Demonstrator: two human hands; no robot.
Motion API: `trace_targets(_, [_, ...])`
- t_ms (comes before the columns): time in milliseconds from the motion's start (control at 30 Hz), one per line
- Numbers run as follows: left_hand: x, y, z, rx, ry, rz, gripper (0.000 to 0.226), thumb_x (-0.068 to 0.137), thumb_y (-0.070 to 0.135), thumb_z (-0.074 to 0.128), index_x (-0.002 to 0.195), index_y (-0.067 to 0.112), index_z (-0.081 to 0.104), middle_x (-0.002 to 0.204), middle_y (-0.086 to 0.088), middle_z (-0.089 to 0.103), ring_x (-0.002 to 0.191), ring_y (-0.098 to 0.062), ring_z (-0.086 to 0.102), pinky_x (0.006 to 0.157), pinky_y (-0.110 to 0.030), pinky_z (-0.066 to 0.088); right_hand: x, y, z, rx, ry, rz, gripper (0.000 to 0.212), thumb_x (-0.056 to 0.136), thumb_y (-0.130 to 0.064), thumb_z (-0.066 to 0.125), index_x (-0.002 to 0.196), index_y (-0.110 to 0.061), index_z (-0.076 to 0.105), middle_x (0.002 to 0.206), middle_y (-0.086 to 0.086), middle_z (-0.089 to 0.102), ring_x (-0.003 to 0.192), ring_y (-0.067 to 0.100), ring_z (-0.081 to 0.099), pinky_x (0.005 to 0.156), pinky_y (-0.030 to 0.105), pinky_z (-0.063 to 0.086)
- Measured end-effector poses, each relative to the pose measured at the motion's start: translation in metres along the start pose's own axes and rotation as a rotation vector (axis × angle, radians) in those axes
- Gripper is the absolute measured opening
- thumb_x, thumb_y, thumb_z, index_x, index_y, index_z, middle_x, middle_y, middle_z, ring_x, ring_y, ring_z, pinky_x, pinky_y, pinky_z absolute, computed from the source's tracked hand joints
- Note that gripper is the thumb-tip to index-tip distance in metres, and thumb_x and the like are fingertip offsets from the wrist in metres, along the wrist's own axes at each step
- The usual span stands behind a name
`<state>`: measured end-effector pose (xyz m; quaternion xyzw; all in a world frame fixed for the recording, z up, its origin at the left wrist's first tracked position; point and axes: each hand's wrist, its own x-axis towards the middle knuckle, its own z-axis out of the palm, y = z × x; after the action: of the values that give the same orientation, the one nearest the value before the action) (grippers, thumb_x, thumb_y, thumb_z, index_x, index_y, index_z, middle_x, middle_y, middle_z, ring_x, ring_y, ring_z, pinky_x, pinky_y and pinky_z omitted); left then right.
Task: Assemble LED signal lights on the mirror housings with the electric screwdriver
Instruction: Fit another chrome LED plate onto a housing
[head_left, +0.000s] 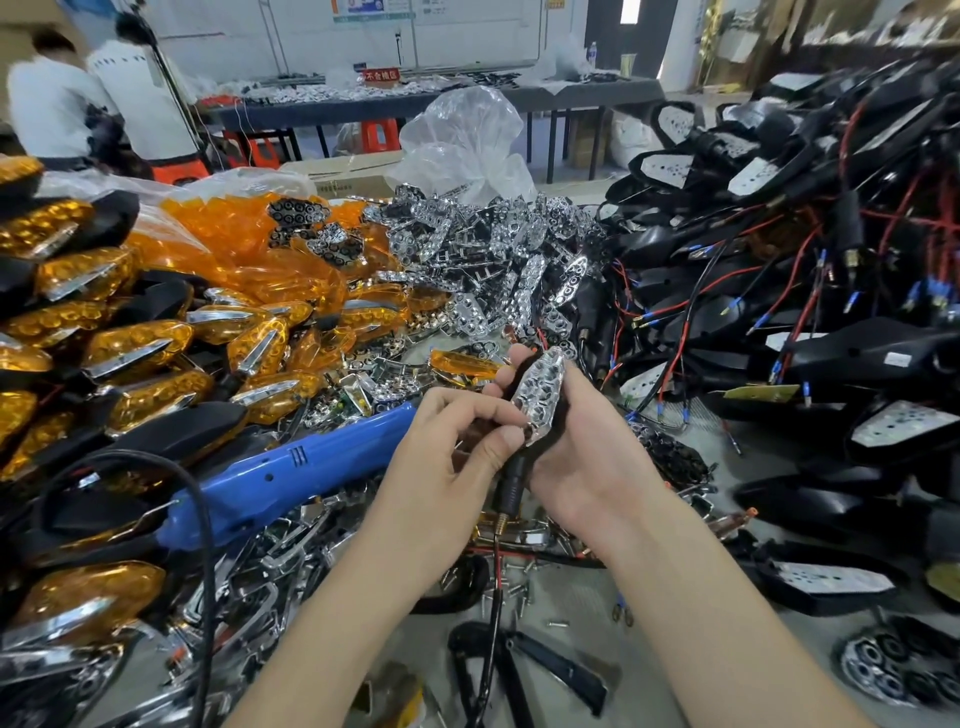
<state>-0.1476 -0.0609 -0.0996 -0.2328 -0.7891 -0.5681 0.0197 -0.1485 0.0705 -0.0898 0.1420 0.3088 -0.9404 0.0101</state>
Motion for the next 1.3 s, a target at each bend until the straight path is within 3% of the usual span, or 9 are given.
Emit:
trace_targets(167, [-0.003,0.002,0.006,0.105,0.041,0.053,0.017,0.084,0.055,0.061,0.098,0.044,0.06,0.107,0.018,0.053,0.101,-0.005,0.059,0.081,-0.02,0.049,0.0,0.003,0.002,-0.092,0.022,-0.075,0.029,0.108,-0.035,0.049,0.102,-0.017,0.07,0.079,0.001,0.066,0.068,0.015,0.06,0.069,0.032,0.057])
trace_targets(400, [-0.004,0.004,0.007,0.116,0.11,0.0,0.017,0.08,0.05,0.065,0.095,0.043,0.06,0.097,0.024,0.061,0.084,0.001,0.058,0.071,-0.014,0.042,0.001,0.01,0.004,-0.184,0.04,-0.181,0.036,0.107,-0.039,0.049,0.093,-0.02,0.076,0.076,-0.001,0.07,0.059,0.01,0.063,0.055,0.028,0.057])
trace_targets(500, [-0.004,0.004,0.008,0.089,0.097,-0.018,0.013,0.084,0.042,0.068,0.094,0.041,0.061,0.092,0.024,0.063,0.079,-0.002,0.059,0.07,-0.021,0.044,0.001,0.012,0.003,-0.209,0.031,-0.197,0.035,0.108,-0.039,0.047,0.095,-0.021,0.075,0.078,-0.003,0.069,0.062,0.01,0.064,0.057,0.027,0.056])
trace_targets(567, [-0.004,0.003,0.007,0.062,0.086,-0.048,0.02,0.085,0.036,0.071,0.099,0.041,0.059,0.095,0.026,0.062,0.085,-0.004,0.059,0.073,-0.025,0.048,0.001,0.013,0.003,-0.22,0.024,-0.192,0.038,0.107,-0.039,0.047,0.09,-0.024,0.078,0.078,-0.004,0.071,0.062,0.009,0.065,0.056,0.027,0.056])
trace_targets(733, [-0.003,0.005,0.006,0.054,0.042,-0.063,0.046,0.084,0.033,0.07,0.123,0.045,0.049,0.101,0.016,0.056,0.093,0.001,0.055,0.077,-0.01,0.044,0.0,0.016,0.002,-0.284,0.015,-0.184,0.038,0.106,-0.045,0.049,0.089,-0.031,0.08,0.083,-0.003,0.076,0.069,0.014,0.072,0.06,0.032,0.058])
trace_targets(900, [-0.001,0.005,0.005,0.065,0.039,-0.066,0.043,0.081,0.033,0.071,0.117,0.045,0.051,0.105,0.009,0.057,0.09,-0.002,0.057,0.08,-0.019,0.049,0.002,0.02,0.003,-0.283,0.016,-0.194,0.037,0.105,-0.045,0.052,0.088,-0.03,0.081,0.085,-0.001,0.076,0.072,0.016,0.072,0.061,0.032,0.059])
trace_targets(1033, [0.0,0.003,-0.005,-0.039,0.048,-0.096,0.042,0.083,0.042,0.074,0.12,0.042,0.053,0.11,0.021,0.065,0.103,0.002,0.062,0.086,-0.024,0.052,0.001,0.016,0.001,-0.216,-0.01,-0.207,0.037,0.106,-0.043,0.048,0.096,-0.024,0.079,0.093,0.006,0.076,0.08,0.021,0.074,0.067,0.039,0.063])
trace_targets(1167, [0.003,0.003,-0.019,-0.24,0.028,-0.166,0.053,0.078,0.045,0.078,0.125,0.034,0.054,0.114,0.012,0.07,0.106,-0.007,0.067,0.092,-0.032,0.055,-0.001,0.011,0.004,-0.12,-0.008,-0.205,0.035,0.108,-0.037,0.046,0.101,-0.016,0.073,0.078,0.0,0.07,0.065,0.014,0.07,0.058,0.029,0.059])
trace_targets(1300, [0.001,0.006,-0.025,-0.276,-0.019,-0.146,0.047,0.076,0.029,0.072,0.119,0.035,0.054,0.109,0.024,0.07,0.103,0.003,0.066,0.08,-0.008,0.05,-0.001,0.009,0.003,-0.104,-0.001,-0.213,0.033,0.108,-0.037,0.046,0.102,-0.017,0.072,0.079,-0.001,0.068,0.069,0.018,0.07,0.065,0.032,0.059])
